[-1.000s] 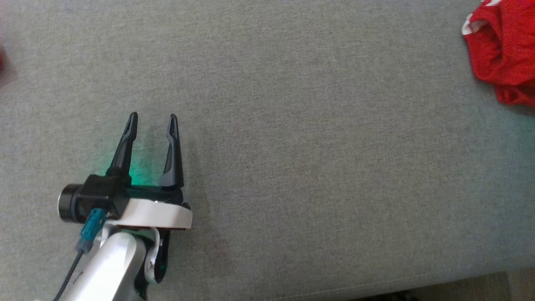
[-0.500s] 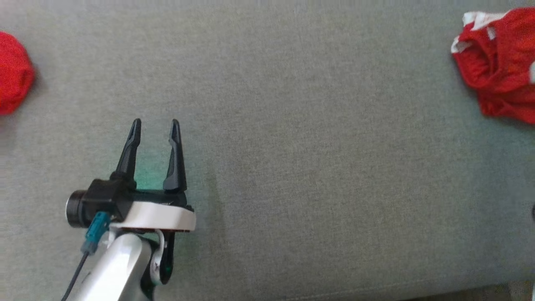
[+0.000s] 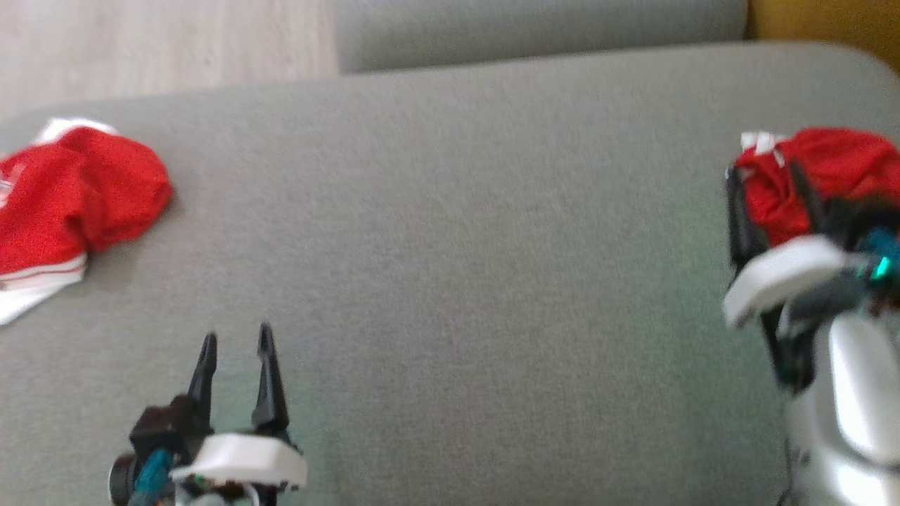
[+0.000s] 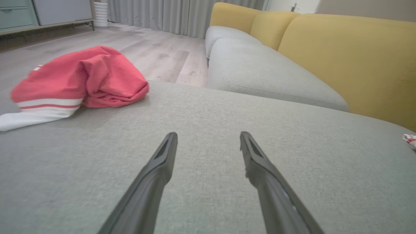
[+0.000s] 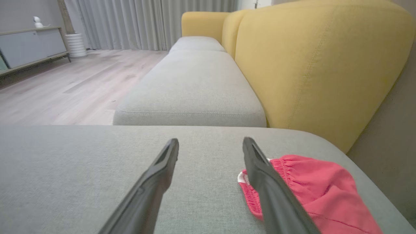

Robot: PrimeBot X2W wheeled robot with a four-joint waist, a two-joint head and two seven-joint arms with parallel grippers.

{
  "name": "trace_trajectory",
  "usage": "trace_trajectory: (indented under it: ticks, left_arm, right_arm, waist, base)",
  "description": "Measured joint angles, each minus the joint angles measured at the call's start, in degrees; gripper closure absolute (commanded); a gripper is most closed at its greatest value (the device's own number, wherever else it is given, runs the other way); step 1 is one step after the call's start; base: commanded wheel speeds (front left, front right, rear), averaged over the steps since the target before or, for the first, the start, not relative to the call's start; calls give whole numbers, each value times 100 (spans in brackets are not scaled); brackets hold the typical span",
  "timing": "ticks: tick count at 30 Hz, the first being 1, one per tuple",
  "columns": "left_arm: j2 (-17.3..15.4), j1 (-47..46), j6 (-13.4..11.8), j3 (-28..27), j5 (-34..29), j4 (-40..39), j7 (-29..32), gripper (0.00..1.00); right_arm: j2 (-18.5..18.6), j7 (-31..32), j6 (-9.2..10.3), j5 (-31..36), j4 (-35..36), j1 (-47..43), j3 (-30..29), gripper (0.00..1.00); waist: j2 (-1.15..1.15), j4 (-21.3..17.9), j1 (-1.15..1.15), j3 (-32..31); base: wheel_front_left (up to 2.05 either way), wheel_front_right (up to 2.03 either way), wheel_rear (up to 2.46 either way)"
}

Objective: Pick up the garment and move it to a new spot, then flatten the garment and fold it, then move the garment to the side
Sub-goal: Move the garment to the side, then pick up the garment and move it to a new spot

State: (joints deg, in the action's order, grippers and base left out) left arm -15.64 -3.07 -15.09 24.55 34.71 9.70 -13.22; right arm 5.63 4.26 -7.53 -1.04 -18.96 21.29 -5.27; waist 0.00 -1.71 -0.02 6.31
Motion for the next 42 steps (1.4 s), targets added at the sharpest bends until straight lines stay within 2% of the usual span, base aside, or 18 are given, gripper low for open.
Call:
trace_trajectory:
  ticks: [6,15,19,31,36,42]
  left_arm:
    - [-4,383,22,-19,63,104,-4,0]
    - [-7,548,56,144,70,237,113,0]
    - [-7,567,56,148,88,252,132,0]
    - [-1,578,54,232,129,256,165,0]
    - [1,570,55,303,127,259,182,0]
    - [-55,572,46,274,129,257,188,0]
  right_arm:
    - [-238,-229,0,99,420,-1106,130,0]
    - [-298,-632,0,-209,787,-2112,489,0]
    - [-298,-688,0,-482,798,-2369,564,0]
    - [-298,-780,0,-492,731,-2445,838,0]
    - [-298,-780,0,-492,733,-2448,816,0]
    - [-299,-781,0,-495,736,-2455,843,0]
  waist:
    - [0,216,0,-468]
    - [0,472,2,-701]
    - [0,464,2,-727]
    - [0,473,2,-746]
    - [0,761,2,-757]
    - [0,1408,2,-776]
  base:
    - [0,0,0]
    - [0,0,0]
    - [0,0,0]
    - [0,0,0]
    - [0,0,0]
    - [0,0,0]
